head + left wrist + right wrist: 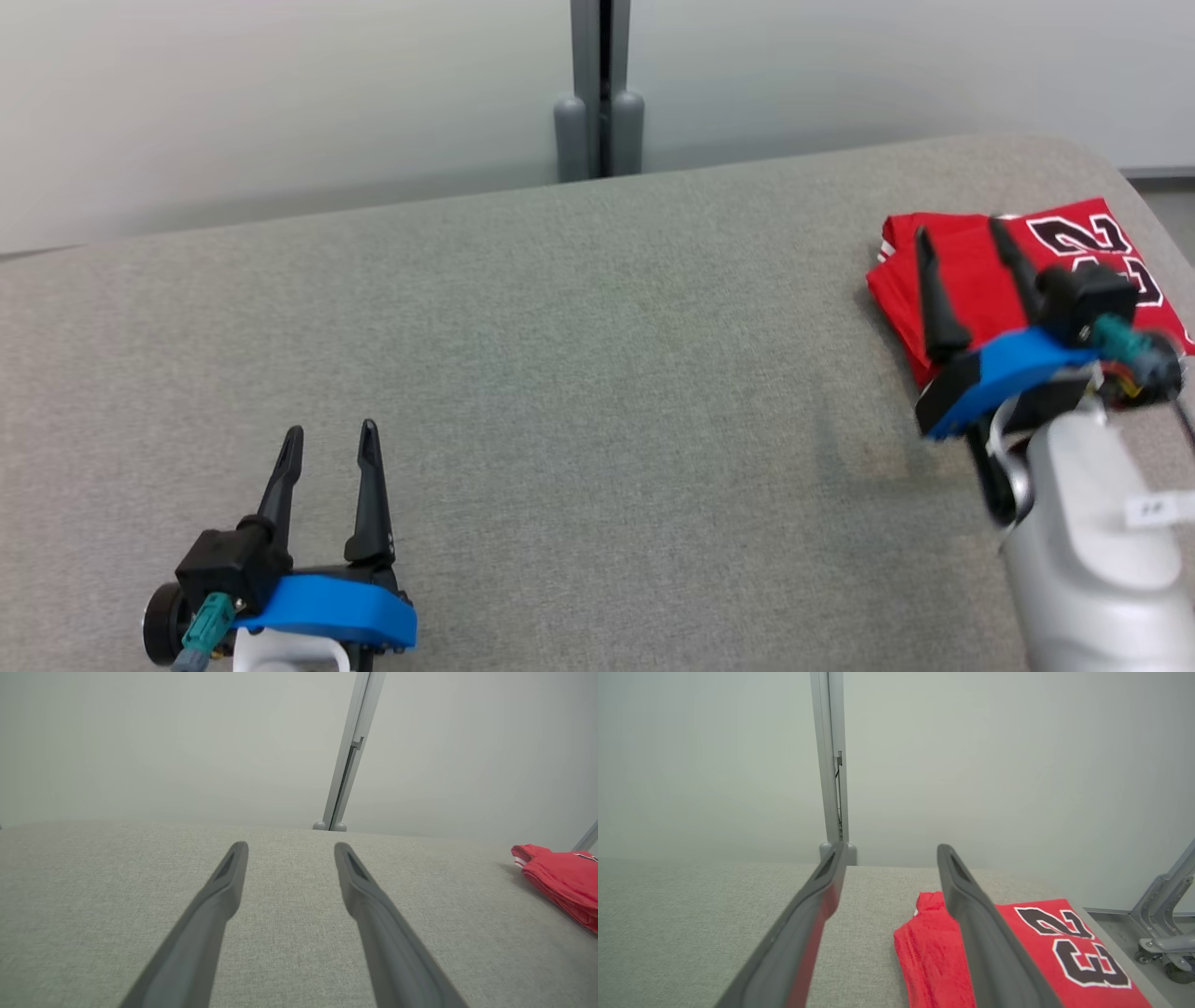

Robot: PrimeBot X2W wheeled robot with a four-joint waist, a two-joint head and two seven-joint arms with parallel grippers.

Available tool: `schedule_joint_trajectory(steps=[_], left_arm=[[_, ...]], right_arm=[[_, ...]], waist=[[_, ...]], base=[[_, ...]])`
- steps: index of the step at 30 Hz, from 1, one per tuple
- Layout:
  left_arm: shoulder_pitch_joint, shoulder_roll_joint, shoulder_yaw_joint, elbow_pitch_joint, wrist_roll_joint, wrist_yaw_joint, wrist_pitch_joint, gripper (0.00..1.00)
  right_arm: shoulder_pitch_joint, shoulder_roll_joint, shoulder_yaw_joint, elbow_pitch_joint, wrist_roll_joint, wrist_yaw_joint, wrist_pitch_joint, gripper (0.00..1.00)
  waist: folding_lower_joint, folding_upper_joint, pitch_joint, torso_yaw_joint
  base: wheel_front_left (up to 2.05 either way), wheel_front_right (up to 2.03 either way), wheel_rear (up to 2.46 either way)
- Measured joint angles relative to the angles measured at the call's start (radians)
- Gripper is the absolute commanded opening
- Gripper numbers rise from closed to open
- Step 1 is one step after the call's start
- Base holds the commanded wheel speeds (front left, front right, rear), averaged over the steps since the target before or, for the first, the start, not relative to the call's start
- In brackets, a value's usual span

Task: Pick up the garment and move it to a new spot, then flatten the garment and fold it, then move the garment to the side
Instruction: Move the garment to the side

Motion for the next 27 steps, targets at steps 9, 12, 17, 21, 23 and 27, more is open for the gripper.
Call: schedule_joint_trajectory(steps=[9, 12, 17, 21, 23, 27], left_arm=[[0.083, -0.020, 0.026, 0.053, -0.019, 0.013, -0.009, 1.00], [0.110, -0.025, 0.025, 0.060, -0.017, 0.013, -0.010, 1.00], [0.142, -0.028, 0.025, 0.066, -0.016, 0.016, -0.010, 1.00], [0.162, -0.030, 0.024, 0.071, -0.011, 0.023, -0.012, 1.00], [0.164, -0.031, 0.023, 0.070, -0.009, 0.026, -0.012, 1.00], [0.164, -0.034, 0.019, 0.069, -0.006, 0.027, -0.012, 1.00]], right_arm=[[0.260, 0.064, -0.017, -0.089, 0.028, 0.000, -0.062, 1.00], [0.345, 0.066, 0.015, -0.139, 0.084, 0.000, -0.067, 1.00], [0.434, 0.067, 0.047, -0.209, 0.112, 0.000, -0.071, 1.00], [0.472, 0.066, 0.081, -0.266, 0.127, 0.000, -0.073, 1.00], [0.485, 0.067, 0.094, -0.282, 0.129, 0.000, -0.073, 1.00], [0.497, 0.067, 0.106, -0.299, 0.139, 0.000, -0.073, 1.00]], waist=[[0.0001, 0.0000, -0.092, 0.063], [0.0001, 0.0000, -0.107, 0.079], [0.0001, 0.0000, -0.116, 0.090], [0.0002, 0.0000, -0.117, 0.094], [0.0003, 0.0000, -0.115, 0.095], [0.0004, 0.0000, -0.110, 0.103]], base=[[0.00, 0.00, 0.00], [0.00, 0.00, 0.00], [0.00, 0.00, 0.00], [0.00, 0.00, 0.00], [0.00, 0.00, 0.00], [0.00, 0.00, 0.00]])
